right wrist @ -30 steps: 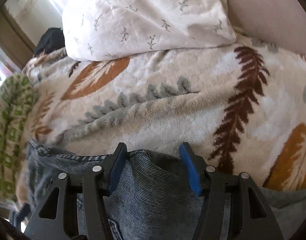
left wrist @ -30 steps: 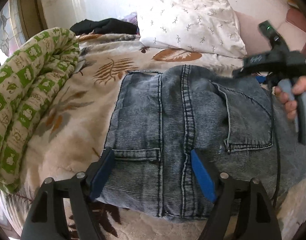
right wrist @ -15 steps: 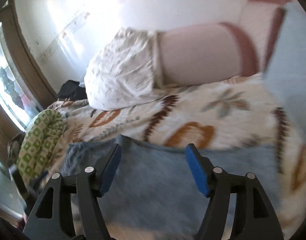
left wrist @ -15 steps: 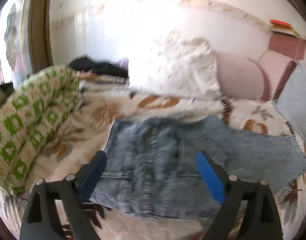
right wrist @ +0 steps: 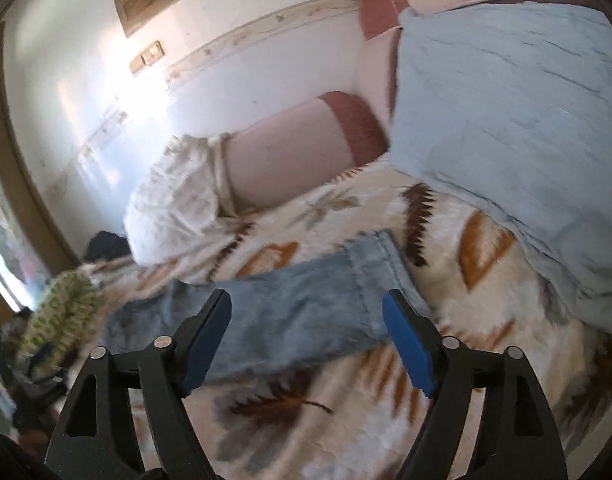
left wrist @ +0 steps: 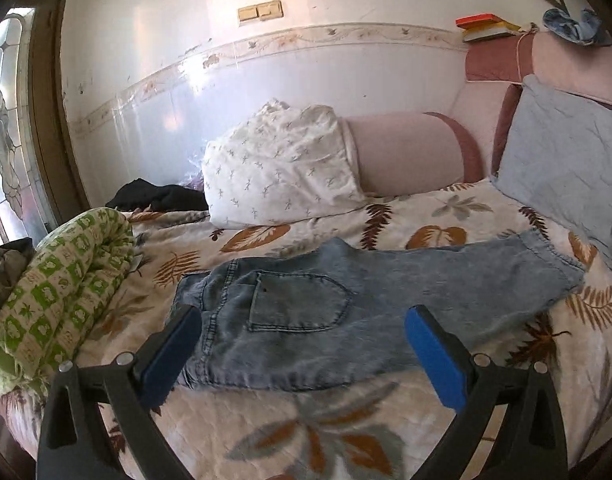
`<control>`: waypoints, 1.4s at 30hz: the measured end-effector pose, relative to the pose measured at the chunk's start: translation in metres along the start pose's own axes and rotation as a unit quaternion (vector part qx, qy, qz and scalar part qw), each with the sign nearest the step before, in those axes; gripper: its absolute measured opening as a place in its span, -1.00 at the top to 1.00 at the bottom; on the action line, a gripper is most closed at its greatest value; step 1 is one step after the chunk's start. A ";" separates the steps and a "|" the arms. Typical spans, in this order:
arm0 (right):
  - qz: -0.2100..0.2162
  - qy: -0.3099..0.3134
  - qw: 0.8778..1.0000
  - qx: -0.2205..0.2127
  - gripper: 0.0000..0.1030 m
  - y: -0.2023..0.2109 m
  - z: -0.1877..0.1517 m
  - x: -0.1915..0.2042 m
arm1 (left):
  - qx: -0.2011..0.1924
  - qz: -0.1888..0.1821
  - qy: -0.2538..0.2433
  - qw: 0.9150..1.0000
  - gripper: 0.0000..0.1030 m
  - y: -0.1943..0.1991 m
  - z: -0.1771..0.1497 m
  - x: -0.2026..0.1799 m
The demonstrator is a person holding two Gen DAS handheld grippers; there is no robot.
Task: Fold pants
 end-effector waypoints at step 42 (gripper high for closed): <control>0.051 0.122 0.991 -0.032 -0.56 -0.017 -0.001 0.059 | -0.032 0.035 0.020 0.999 -0.99 0.047 0.063 -0.044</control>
Point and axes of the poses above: each gripper's, at about its wrist camera, not at the fingertips, and y roughly against the way its jaws point, x to its left, z to its top, the point moved 8 cm from there along -y, roughly the way its jaws point, and after that the axes turned 10 degrees about z, right-handed, at the moved point
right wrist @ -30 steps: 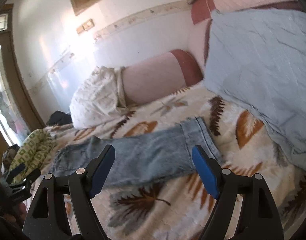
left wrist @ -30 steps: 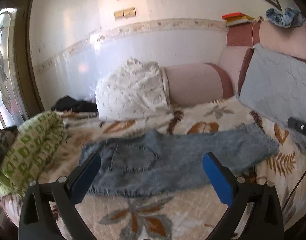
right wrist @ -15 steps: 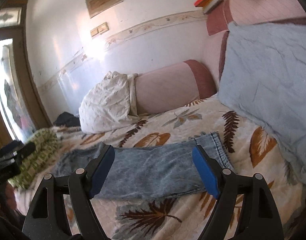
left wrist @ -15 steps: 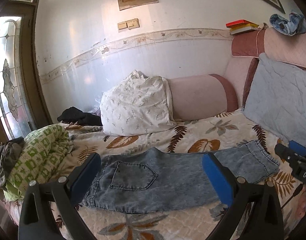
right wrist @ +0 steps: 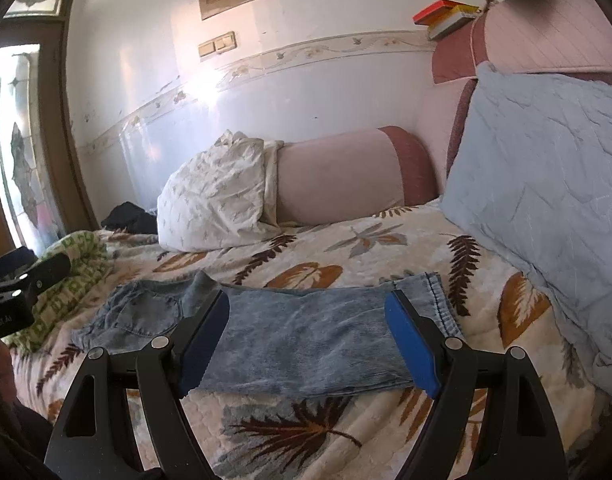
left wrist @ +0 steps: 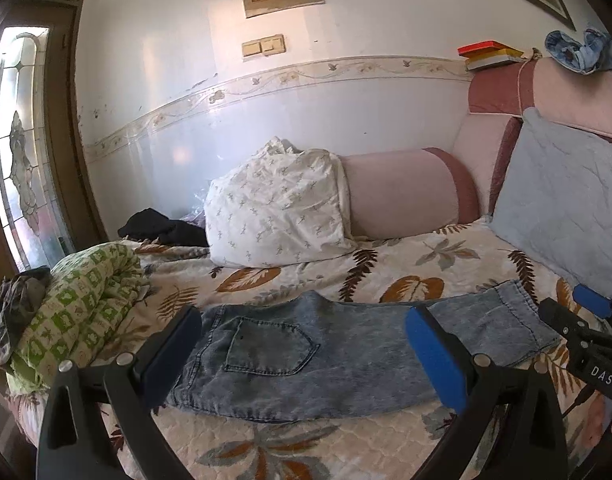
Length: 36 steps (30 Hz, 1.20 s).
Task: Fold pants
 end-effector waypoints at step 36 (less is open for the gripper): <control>0.048 -0.541 0.839 0.038 -0.56 -0.012 -0.092 -0.176 | 0.138 -0.216 -0.293 0.921 -0.99 -0.138 0.004 -0.226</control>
Point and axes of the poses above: each gripper's, at about its wrist camera, not at the fingertips, and y roughly against the way its jaws point, x to its left, z to its top, the point moved 8 cm from there along -y, roughly the way its jaws point, and after that the axes turned 10 degrees about z, right-handed, at the moved point
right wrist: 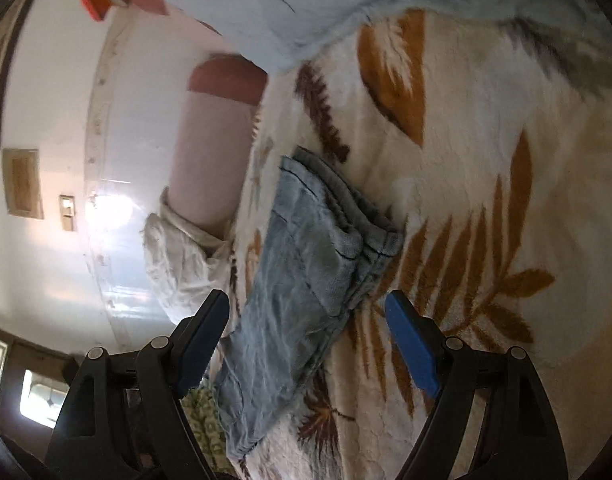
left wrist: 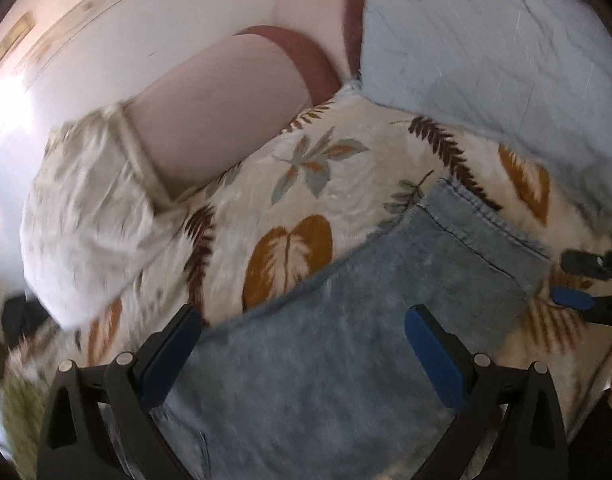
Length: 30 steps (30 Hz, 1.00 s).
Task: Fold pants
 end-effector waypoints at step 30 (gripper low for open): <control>-0.063 -0.019 0.998 -0.022 0.10 -0.031 0.015 -0.021 | 0.015 -0.298 -0.169 0.940 -0.80 -0.099 0.091 -0.165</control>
Point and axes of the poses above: each gripper's, at about its wrist camera, not at the fingertips, and y roughly against the way its jaws point, x to its left, z to its top, the point moved 8 cm from there along -y, roughly the way its jaws point, and after that the axes turned 10 degrees about z, right-handed, at the moved point
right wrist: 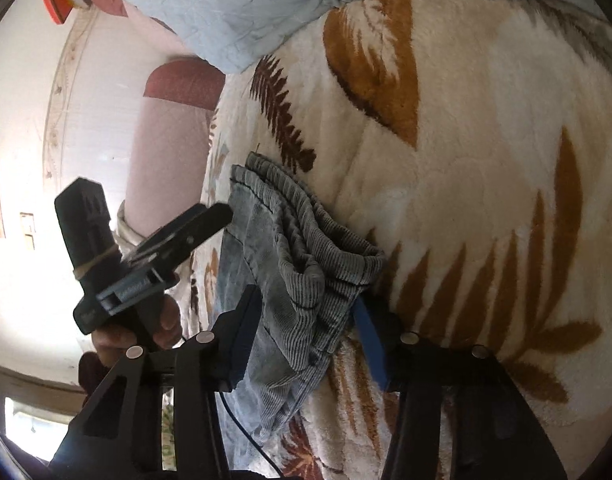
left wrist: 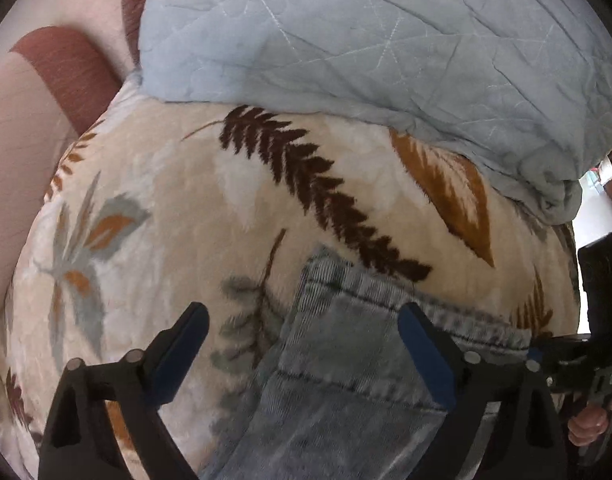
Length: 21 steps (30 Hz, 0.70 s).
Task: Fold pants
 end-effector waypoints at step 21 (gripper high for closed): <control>-0.014 0.024 1.000 -0.002 0.19 -0.006 -0.004 0.006 | 0.004 -0.065 -0.016 0.998 0.23 -0.022 0.007 -0.026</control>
Point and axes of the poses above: each gripper's, at about its wrist camera, not at the fingertips, and y roughly against the way its jaws point, x to its left, z to its top, the point moved 8 cm from there along -y, roughly the way its jaws point, and after that the axes turned 10 degrees about z, right-handed, at the moved point
